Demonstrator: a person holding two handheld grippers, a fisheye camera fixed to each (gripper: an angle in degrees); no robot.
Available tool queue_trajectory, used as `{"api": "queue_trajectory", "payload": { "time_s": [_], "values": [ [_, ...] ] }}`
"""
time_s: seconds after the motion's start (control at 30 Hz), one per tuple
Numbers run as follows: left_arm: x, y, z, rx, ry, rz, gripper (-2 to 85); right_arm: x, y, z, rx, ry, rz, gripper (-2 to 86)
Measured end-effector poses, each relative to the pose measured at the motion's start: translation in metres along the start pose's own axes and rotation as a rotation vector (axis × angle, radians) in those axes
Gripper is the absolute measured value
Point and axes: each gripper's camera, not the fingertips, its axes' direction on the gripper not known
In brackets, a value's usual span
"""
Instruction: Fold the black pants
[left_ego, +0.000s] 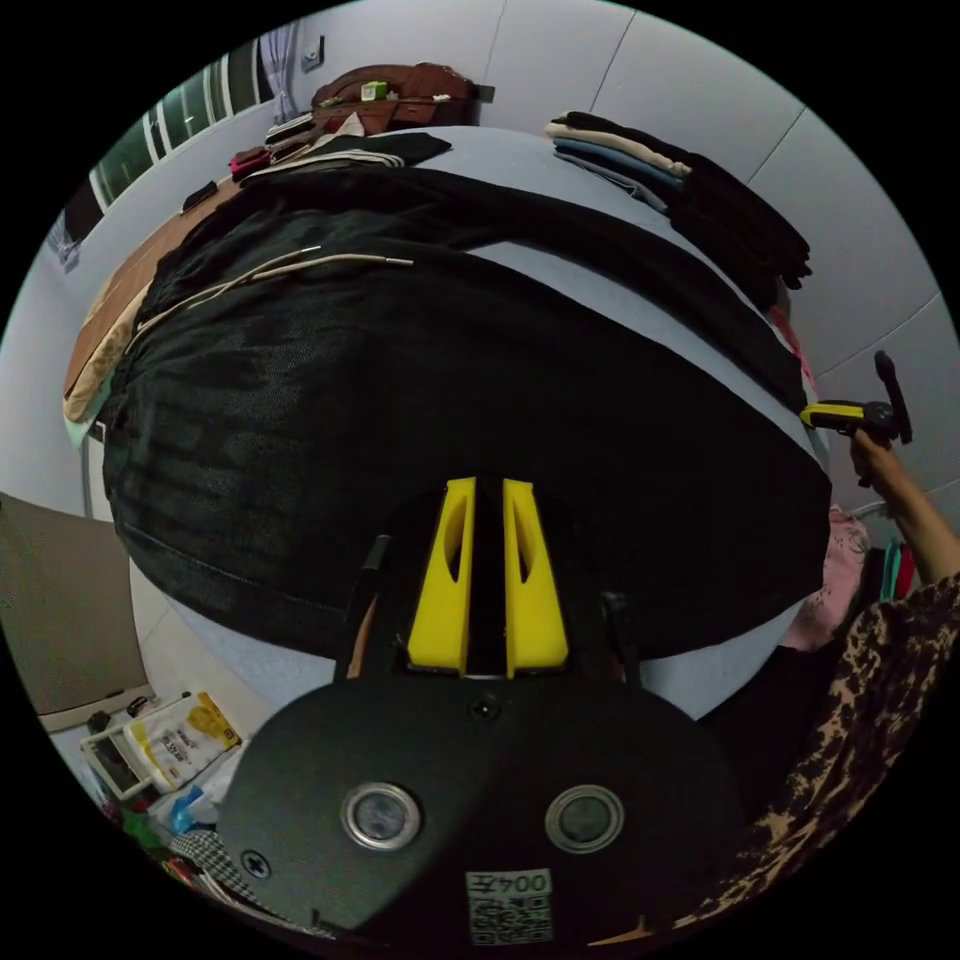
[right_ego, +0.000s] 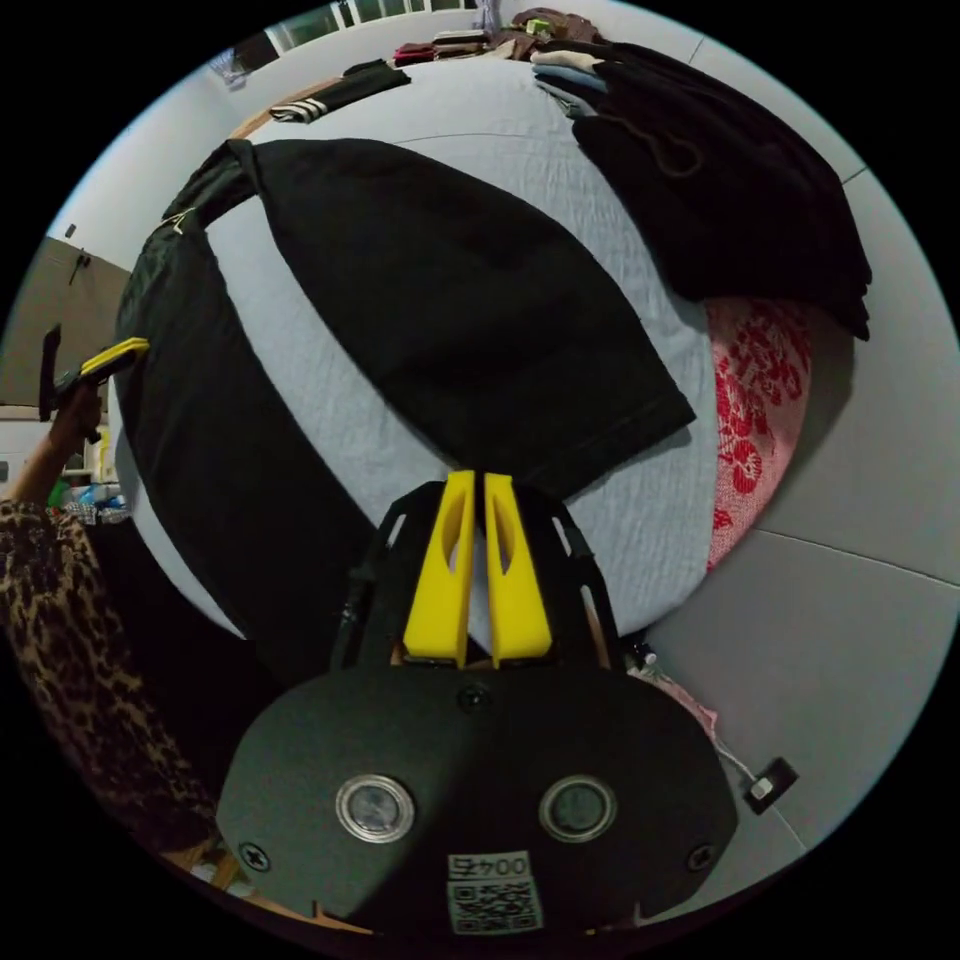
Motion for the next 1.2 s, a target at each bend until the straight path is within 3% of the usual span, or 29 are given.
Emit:
{"api": "queue_trajectory", "payload": {
  "time_s": [0.2, 0.27, 0.33, 0.5, 0.57, 0.63, 0.73, 0.83, 1.0, 1.2],
  "values": [
    [0.001, -0.002, 0.022, -0.040, 0.018, -0.046, 0.8, 0.036, 0.026, -0.149, 0.109, -0.457, -0.113, 0.6],
    [-0.001, -0.002, 0.029, -0.052, 0.029, -0.063, 0.8, 0.096, 0.039, -0.207, 0.232, -0.658, -0.060, 0.2],
    [-0.002, -0.002, 0.034, -0.058, 0.036, -0.077, 0.9, 0.147, 0.042, -0.230, 0.281, -0.697, -0.001, 0.1],
    [-0.003, -0.003, 0.044, -0.068, 0.034, -0.108, 0.9, 0.318, 0.029, -0.192, 0.282, -0.620, 0.346, 0.4],
    [0.000, -0.004, 0.048, -0.074, 0.013, -0.099, 1.0, 0.377, 0.033, -0.157, 0.168, -0.347, 0.503, 0.8],
    [0.002, -0.005, 0.050, -0.080, 0.000, -0.095, 1.1, 0.402, 0.051, -0.140, 0.180, -0.375, 0.572, 2.7],
    [0.000, -0.006, 0.053, -0.081, -0.002, -0.103, 1.1, 0.401, 0.085, -0.122, 0.306, -0.556, 0.580, 6.4],
    [-0.003, -0.006, 0.054, -0.079, -0.001, -0.111, 1.2, 0.384, 0.102, -0.090, 0.332, -0.613, 0.578, 10.7],
    [-0.006, -0.009, 0.053, -0.079, -0.009, -0.116, 1.3, 0.373, 0.110, -0.043, 0.299, -0.501, 0.633, 12.9],
    [-0.013, -0.013, 0.046, -0.080, -0.012, -0.120, 1.2, 0.383, 0.126, -0.044, 0.409, -0.413, 0.787, 11.1]
  ]
}}
